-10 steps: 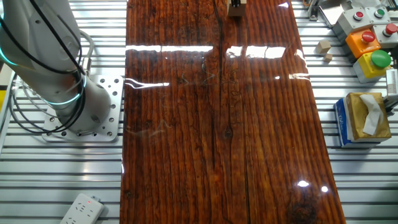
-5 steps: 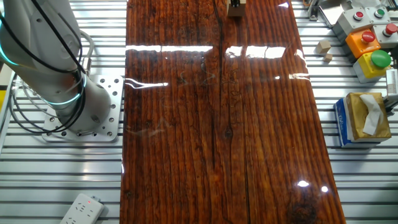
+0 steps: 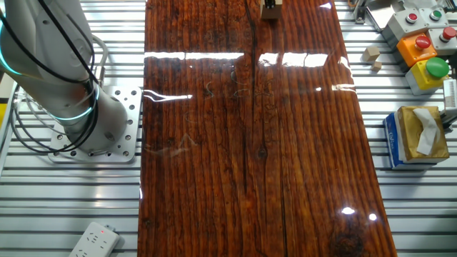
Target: Pick up the small block on the left and move it to the right
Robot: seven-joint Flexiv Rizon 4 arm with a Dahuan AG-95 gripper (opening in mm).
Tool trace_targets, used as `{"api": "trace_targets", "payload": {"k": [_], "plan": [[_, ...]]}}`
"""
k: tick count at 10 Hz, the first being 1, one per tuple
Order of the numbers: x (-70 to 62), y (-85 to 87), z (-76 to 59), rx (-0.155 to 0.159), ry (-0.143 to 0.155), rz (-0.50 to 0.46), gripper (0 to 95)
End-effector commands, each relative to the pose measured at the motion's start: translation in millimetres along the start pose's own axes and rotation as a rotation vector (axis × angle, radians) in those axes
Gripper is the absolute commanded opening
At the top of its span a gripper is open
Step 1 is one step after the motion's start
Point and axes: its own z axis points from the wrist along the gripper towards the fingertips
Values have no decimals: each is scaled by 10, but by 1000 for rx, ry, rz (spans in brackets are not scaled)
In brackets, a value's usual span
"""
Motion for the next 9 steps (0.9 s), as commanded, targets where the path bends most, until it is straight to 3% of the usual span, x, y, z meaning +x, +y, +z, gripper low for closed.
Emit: {"api": "trace_targets", "payload": {"k": [1, 2, 4, 5, 8, 9], "plan": [[-2, 0, -4, 0, 0, 0, 0], [-2, 0, -4, -4, -2, -3, 190], [-2, 0, -4, -9, -3, -5, 190], [-2, 0, -4, -14, -5, -4, 380], [-2, 0, -4, -21, -6, -7, 380], [-2, 0, -4, -23, -7, -9, 570]]}}
